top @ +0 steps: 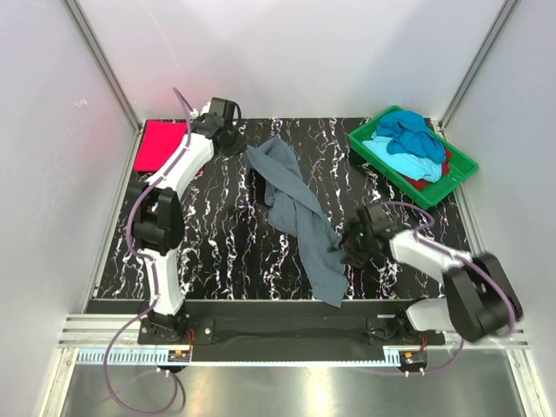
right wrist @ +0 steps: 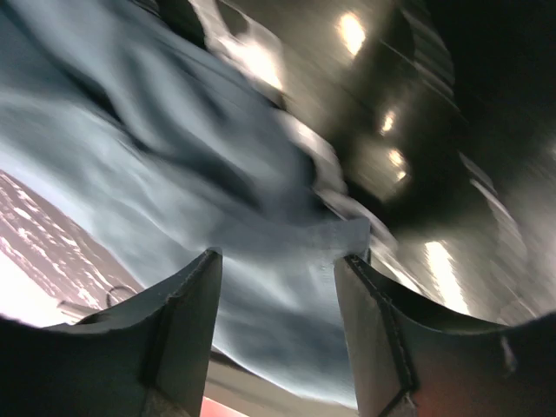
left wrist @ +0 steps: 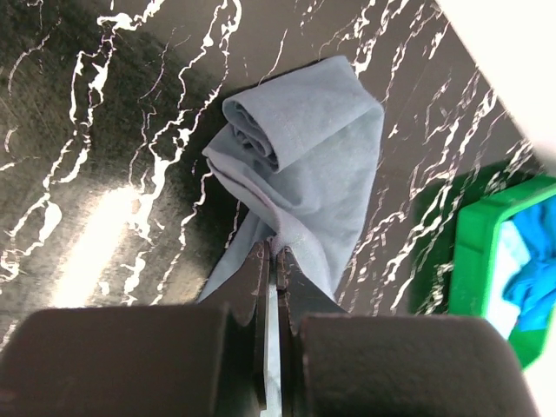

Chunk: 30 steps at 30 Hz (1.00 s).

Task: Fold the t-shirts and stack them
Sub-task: Flatten the tshirt out

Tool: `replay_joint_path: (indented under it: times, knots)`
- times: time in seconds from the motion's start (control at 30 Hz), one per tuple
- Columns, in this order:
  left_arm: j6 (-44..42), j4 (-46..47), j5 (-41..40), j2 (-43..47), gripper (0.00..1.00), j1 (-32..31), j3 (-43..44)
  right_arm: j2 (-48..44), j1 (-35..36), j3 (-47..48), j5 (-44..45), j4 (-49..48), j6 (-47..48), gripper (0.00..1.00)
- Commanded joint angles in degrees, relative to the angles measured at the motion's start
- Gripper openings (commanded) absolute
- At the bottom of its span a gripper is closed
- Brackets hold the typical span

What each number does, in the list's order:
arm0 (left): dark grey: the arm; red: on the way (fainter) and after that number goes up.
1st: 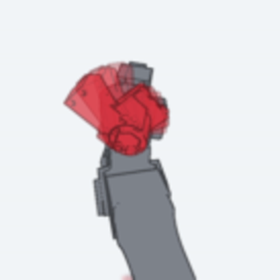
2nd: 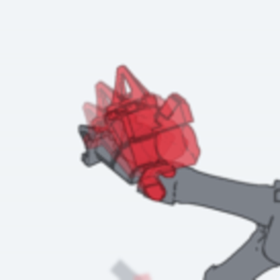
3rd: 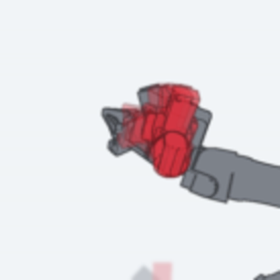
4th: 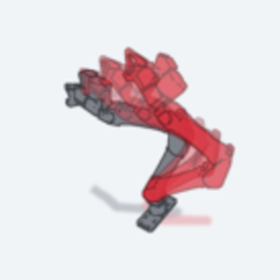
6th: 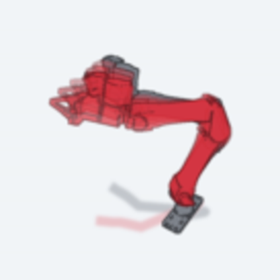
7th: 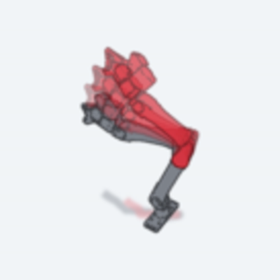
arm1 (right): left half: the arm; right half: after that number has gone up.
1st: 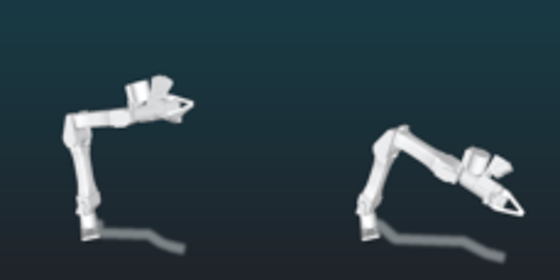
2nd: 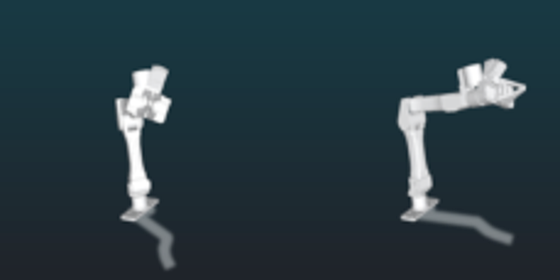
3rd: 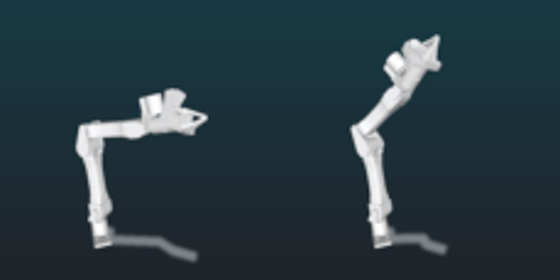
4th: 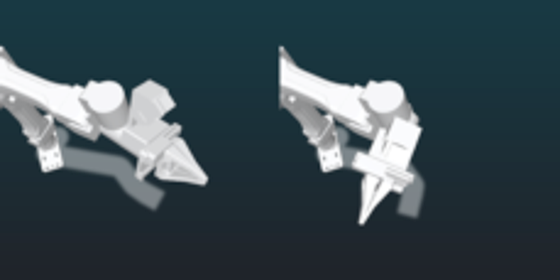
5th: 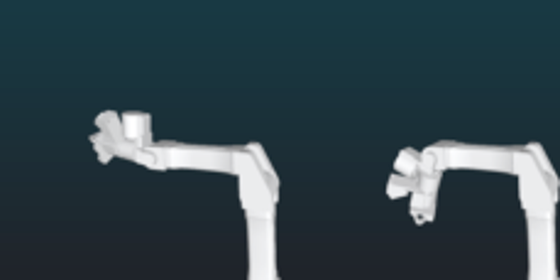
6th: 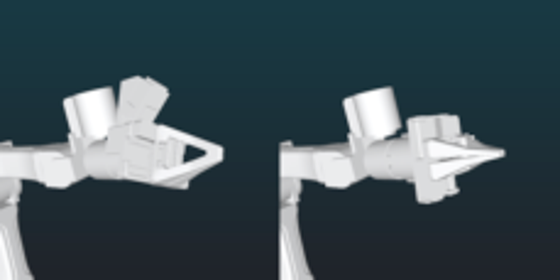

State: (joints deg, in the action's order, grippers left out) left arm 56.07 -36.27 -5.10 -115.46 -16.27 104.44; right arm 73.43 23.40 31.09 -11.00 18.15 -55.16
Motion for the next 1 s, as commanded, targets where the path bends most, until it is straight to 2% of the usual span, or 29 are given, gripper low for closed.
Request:
replay_joint_path:
  times: [0.0, 0.13, 0.27, 0.33, 0.43, 0.53, 0.67, 0.8, 0.97]
  knots:
    - [-5.8, 2.3, 0.5, 3.4, 0.0, 0.9, 0.3, 9.7, 0.4, 8.4, 2.1, -10.2, 7.0, 0.61]
    - [-8.3, 2.3, -0.5, 4.6, 0.0, 1.9, -1.4, 18.8, 0.3, 20.7, 1.9, -9.8, 17.5, 0.59]
    - [-9.7, 2.3, 1.1, 4.5, 0.0, 3.6, -2.2, 26.0, -1.3, 29.8, 2.7, -5.5, 24.9, 0.59]
    - [-11.6, 2.3, 1.7, 4.0, 0.0, 4.0, -2.1, 26.7, -2.0, 32.6, 2.8, -3.3, 28.8, 0.59]
    - [-12.6, 2.3, 2.2, 3.7, 0.0, 4.2, -2.3, 24.2, -2.0, 37.0, 3.9, 6.5, 31.0, 0.6]
    - [-13.6, 2.3, 2.1, 2.8, 0.0, 4.6, -1.8, 18.2, -3.1, 34.9, 7.0, 20.3, 28.3, 0.62]
    - [-13.4, 2.3, 1.9, 1.6, 0.0, 4.9, -1.2, 10.5, -5.8, 28.3, 8.7, 26.9, 18.8, 0.61]
    - [-12.6, 2.6, 4.0, 1.5, 0.0, 4.9, -1.7, 0.9, -5.7, 22.5, 10.6, 27.6, 6.9, 0.6]
    - [-12.3, 3.4, 6.2, 2.5, 0.0, 4.8, -3.5, -5.9, -5.8, 14.4, 9.4, 26.5, 4.4, 0.53]
